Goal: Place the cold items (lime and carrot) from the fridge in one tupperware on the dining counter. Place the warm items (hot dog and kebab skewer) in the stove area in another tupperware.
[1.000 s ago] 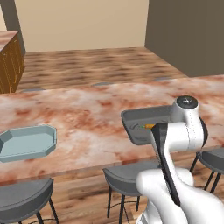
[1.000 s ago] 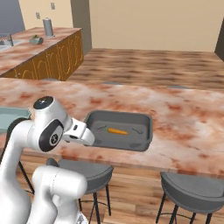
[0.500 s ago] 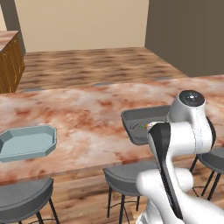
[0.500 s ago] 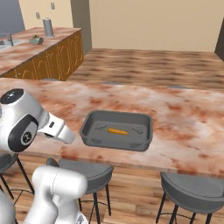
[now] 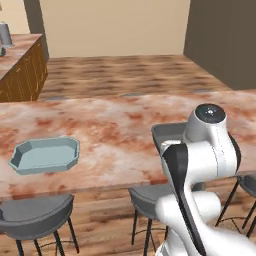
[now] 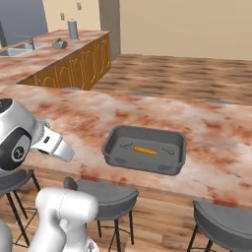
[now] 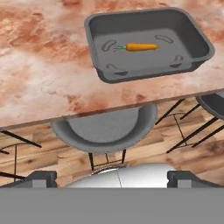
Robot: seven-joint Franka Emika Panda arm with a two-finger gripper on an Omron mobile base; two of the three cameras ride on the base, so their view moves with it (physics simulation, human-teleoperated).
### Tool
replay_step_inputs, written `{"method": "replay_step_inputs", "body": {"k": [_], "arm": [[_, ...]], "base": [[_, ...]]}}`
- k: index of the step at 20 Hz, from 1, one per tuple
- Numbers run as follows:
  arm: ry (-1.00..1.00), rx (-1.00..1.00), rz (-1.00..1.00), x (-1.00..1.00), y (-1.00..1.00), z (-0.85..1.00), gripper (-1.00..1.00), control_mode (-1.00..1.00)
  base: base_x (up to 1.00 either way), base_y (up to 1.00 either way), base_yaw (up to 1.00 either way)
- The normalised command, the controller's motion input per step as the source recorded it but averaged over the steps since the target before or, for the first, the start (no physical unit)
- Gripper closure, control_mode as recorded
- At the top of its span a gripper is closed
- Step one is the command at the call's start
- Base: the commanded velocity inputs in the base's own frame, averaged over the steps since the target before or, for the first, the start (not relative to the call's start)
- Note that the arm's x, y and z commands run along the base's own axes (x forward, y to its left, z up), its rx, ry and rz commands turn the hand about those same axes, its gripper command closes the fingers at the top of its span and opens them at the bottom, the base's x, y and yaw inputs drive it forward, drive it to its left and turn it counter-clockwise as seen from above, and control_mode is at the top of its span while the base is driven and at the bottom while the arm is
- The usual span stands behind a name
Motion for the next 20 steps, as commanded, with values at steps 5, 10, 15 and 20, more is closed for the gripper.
{"method": "replay_step_inputs", "body": {"k": [5, 10, 15, 20], "arm": [[0.0, 0.0, 0.0, 0.0, 0.0, 0.0, -1.0, 1.0], [0.0, 0.0, 0.0, 0.0, 0.0, 0.0, -1.0, 1.0], [0.0, 0.0, 0.0, 0.0, 0.0, 0.0, -1.0, 1.0], [0.0, 0.0, 0.0, 0.0, 0.0, 0.0, -1.0, 1.0]], "base": [[-0.36, 0.44, 0.96], [-0.34, 0.51, 1.0], [-0.42, 0.55, 0.97], [0.24, 0.92, 0.49]]}}
